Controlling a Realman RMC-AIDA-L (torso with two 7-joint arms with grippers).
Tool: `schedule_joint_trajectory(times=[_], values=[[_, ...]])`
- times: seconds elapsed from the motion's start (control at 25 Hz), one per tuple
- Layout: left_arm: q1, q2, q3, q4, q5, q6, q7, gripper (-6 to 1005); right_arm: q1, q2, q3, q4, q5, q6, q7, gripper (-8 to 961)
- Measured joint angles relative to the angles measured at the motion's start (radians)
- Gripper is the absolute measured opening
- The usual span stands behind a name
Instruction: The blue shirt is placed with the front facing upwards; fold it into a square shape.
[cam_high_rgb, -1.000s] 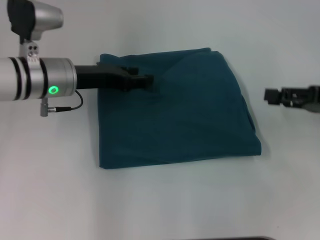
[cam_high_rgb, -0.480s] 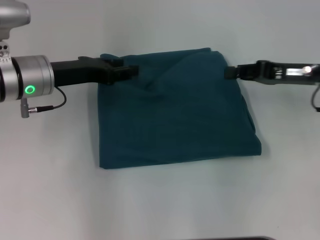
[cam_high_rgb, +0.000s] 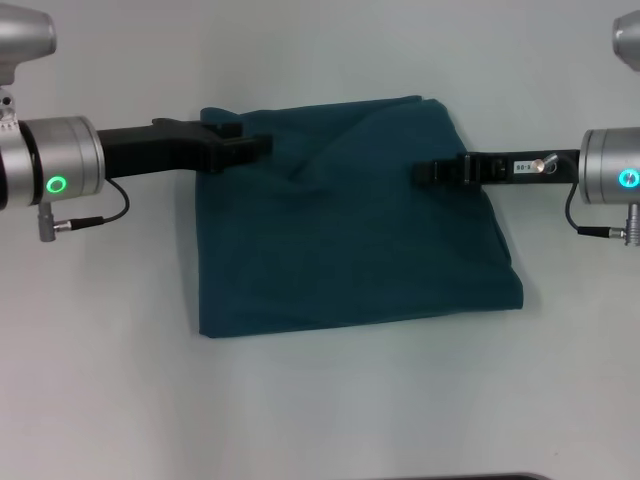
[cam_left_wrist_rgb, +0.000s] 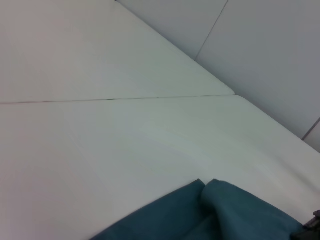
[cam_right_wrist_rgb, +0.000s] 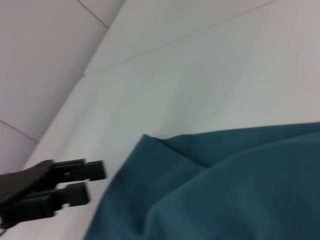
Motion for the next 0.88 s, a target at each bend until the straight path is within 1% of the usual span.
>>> schedule_joint_trajectory(times=[0.12,0.28,0.4,0.56,0.6,0.72,0.88], values=[[0.007,0.0,0.0,0.0,0.0,0.004,0.0,535,-0.011,0.002,-0.006,0.001,0.002,-0.015,-0.002,35],[0.016,0.001,0.0,-0.009,-0.002,0.026,0.0,535,-0.031,-0.002,0.009,0.012,0.022,0.031,-0.032,35],[0.018,0.005,-0.017,-0.011,-0.002,0.057,0.0,535,-0.062,-0.011,0.027,0.024,0.088,0.104,-0.09,34],[0.023,0.012,-0.08,-0.012,-0.003,0.159,0.024,536,-0.123,-0.029,0.041,0.066,0.152,0.221,-0.165,34],[0.028,0.017,-0.095,-0.012,-0.004,0.198,0.036,536,-0.14,-0.036,0.043,0.077,0.157,0.254,-0.192,34],[0.042,0.027,-0.112,-0.012,-0.004,0.259,0.054,539,-0.183,-0.05,0.044,0.102,0.158,0.349,-0.305,35],[0.072,0.032,-0.114,-0.011,0.001,0.346,0.098,546,-0.211,-0.056,0.04,0.116,0.144,0.43,-0.456,35]])
